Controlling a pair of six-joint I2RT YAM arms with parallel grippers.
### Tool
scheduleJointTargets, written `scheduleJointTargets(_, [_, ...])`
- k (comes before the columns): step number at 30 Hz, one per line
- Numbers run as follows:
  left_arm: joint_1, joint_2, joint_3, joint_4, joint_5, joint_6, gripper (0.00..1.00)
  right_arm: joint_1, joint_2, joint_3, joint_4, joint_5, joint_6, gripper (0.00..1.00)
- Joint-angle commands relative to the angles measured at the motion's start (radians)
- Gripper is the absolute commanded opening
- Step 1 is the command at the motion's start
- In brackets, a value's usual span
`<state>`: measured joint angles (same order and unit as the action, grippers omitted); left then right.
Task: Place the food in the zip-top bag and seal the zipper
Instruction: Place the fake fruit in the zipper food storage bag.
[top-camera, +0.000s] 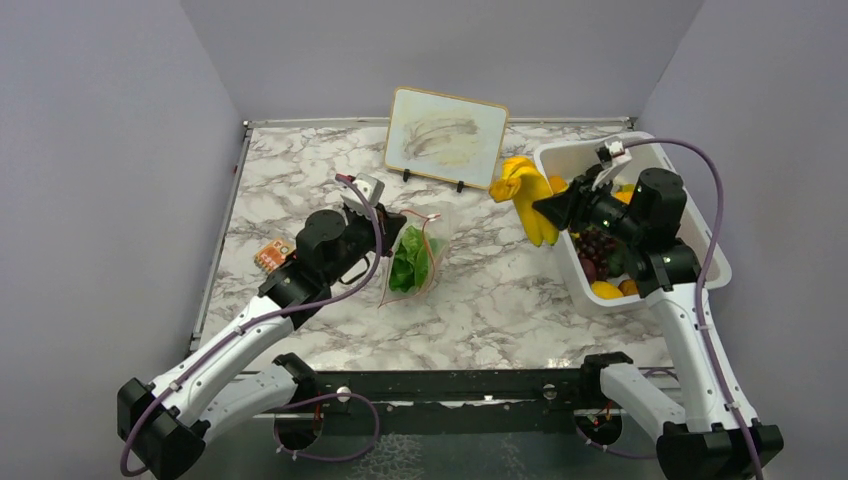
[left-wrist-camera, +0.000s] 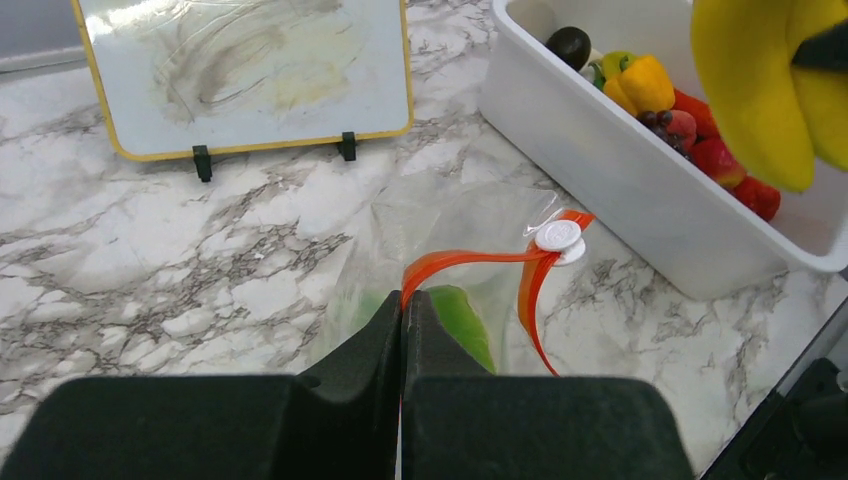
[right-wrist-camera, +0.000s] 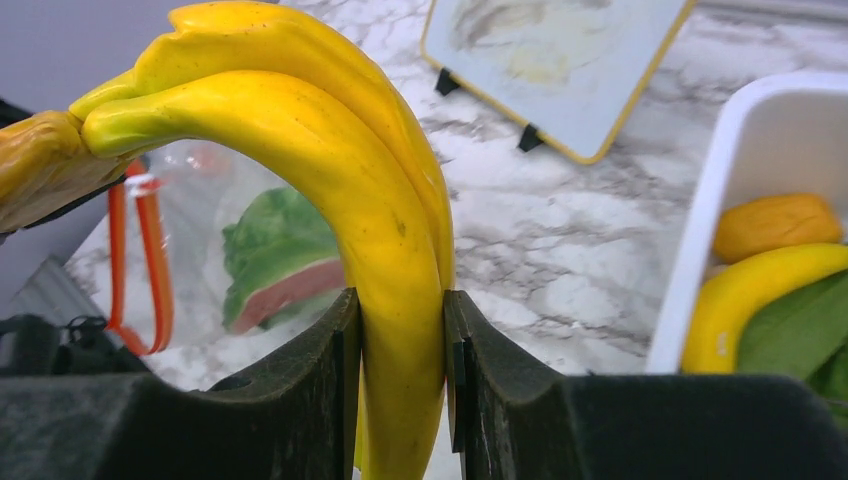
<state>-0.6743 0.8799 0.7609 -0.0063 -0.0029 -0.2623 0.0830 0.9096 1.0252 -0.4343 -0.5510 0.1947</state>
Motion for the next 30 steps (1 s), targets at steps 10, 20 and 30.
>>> scheduleJointTargets(10, [0.001,0.173,0.101,0.219,-0.004,-0.239,0.00,0.137,-0.066,-0.150,0.241,-0.337,0.125,0.11])
scheduleJointTargets(20, [0.000,0.192,0.084,0.275,0.064,-0.325,0.00,0.351,0.014,-0.153,0.307,-0.254,0.208,0.11])
scheduleJointTargets(30, [0.001,0.235,0.102,0.281,0.098,-0.265,0.00,0.372,0.103,-0.175,0.233,-0.231,0.549,0.09])
